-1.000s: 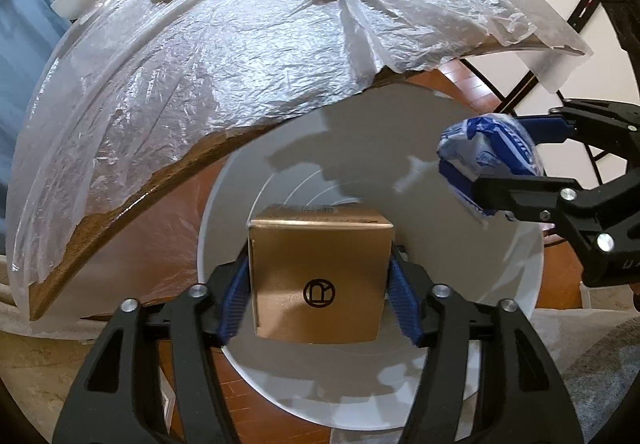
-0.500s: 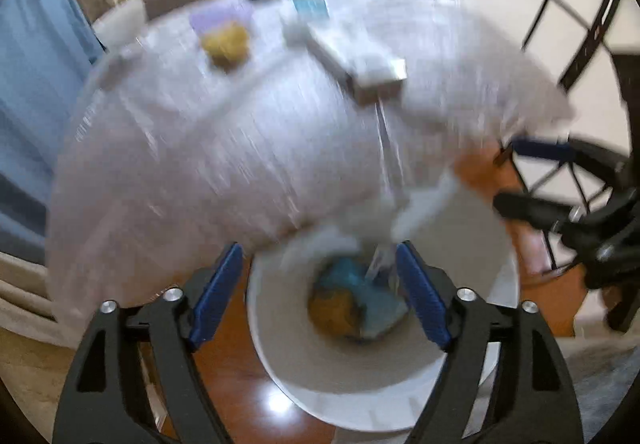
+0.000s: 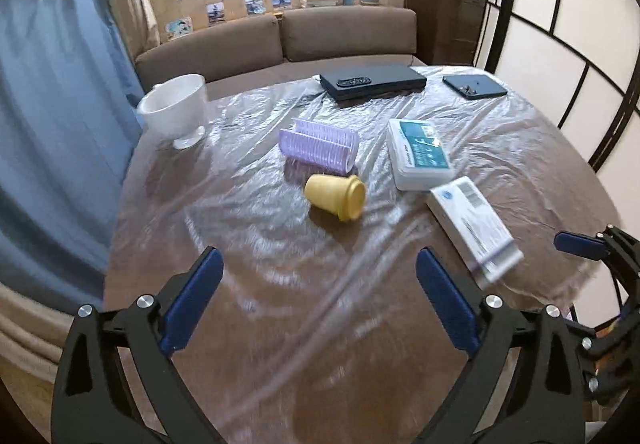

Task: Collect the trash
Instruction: 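Grasp the yellow cup with the left tool while the right tool grasps the white medicine box, then carry the yellow cup and medicine box with both tools over the white bin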

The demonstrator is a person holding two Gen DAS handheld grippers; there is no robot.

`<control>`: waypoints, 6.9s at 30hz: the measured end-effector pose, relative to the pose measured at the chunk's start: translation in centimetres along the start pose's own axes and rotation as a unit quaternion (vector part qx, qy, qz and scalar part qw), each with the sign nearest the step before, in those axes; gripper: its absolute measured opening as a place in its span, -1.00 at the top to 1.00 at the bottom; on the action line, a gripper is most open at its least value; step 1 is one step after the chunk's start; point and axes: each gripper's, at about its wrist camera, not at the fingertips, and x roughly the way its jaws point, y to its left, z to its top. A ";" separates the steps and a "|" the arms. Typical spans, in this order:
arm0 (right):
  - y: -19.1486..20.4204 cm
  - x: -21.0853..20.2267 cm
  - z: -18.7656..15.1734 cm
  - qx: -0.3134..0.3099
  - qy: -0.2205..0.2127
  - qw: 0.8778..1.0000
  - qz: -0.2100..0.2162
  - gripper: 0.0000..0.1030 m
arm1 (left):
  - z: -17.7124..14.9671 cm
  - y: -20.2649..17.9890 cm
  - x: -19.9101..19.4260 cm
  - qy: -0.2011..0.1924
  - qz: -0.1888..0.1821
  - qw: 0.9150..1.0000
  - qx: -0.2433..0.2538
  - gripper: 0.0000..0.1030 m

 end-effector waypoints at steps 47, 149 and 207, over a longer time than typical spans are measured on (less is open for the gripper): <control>-1.2 4.8 2.6 0.043 0.021 0.999 -0.004 -0.04 | 2.7 0.0 6.2 0.027 -0.055 0.998 0.010 0.02; -1.4 -2.2 -1.8 -0.001 0.039 0.999 0.009 0.01 | -5.1 -5.1 -2.7 0.032 -0.077 0.997 -0.003 0.02; 0.1 -5.6 -9.1 -0.034 0.095 0.993 0.063 0.01 | -12.3 -9.3 -5.8 0.091 -0.092 0.992 -0.003 0.02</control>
